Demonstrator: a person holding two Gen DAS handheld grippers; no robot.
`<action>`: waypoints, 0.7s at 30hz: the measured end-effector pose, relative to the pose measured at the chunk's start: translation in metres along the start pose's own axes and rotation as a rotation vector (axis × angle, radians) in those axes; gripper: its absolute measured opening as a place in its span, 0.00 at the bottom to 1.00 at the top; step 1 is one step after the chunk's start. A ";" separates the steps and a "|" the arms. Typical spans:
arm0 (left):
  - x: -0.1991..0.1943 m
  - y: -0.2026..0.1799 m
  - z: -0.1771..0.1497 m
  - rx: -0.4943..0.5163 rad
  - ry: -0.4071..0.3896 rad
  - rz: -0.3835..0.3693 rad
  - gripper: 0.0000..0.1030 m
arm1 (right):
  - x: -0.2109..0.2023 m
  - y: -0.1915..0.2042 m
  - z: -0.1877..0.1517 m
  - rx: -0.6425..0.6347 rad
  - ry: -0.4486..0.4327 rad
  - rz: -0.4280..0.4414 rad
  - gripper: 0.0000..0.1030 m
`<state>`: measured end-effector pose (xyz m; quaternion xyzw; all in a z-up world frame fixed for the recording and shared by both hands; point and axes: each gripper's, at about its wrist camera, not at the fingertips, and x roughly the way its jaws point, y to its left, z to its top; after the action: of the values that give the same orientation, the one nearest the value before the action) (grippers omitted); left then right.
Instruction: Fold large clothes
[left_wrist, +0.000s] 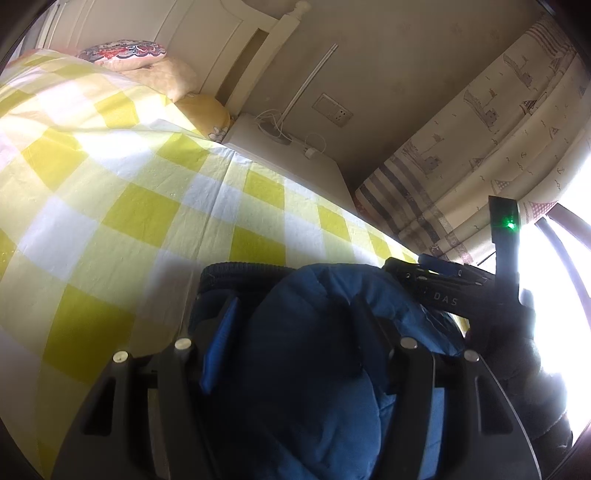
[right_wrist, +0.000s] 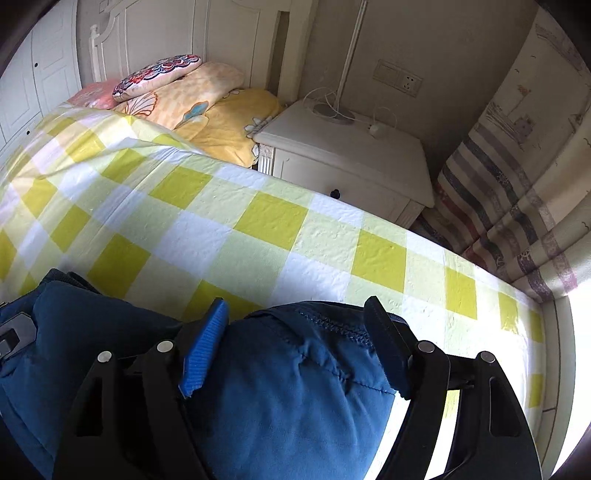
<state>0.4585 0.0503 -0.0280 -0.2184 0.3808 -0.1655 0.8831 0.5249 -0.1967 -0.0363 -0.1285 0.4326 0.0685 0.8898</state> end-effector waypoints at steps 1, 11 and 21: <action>0.000 0.001 0.000 -0.001 0.000 -0.002 0.60 | -0.017 0.001 0.000 0.015 -0.048 0.008 0.70; 0.000 0.001 0.000 0.011 0.017 0.006 0.60 | -0.047 0.042 -0.038 -0.112 -0.040 0.017 0.80; 0.007 -0.018 0.002 0.152 0.087 0.094 0.62 | -0.190 0.134 -0.149 -0.320 -0.239 0.104 0.84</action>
<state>0.4620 0.0326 -0.0217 -0.1254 0.4150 -0.1614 0.8866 0.2644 -0.1128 0.0024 -0.2367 0.3136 0.1971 0.8982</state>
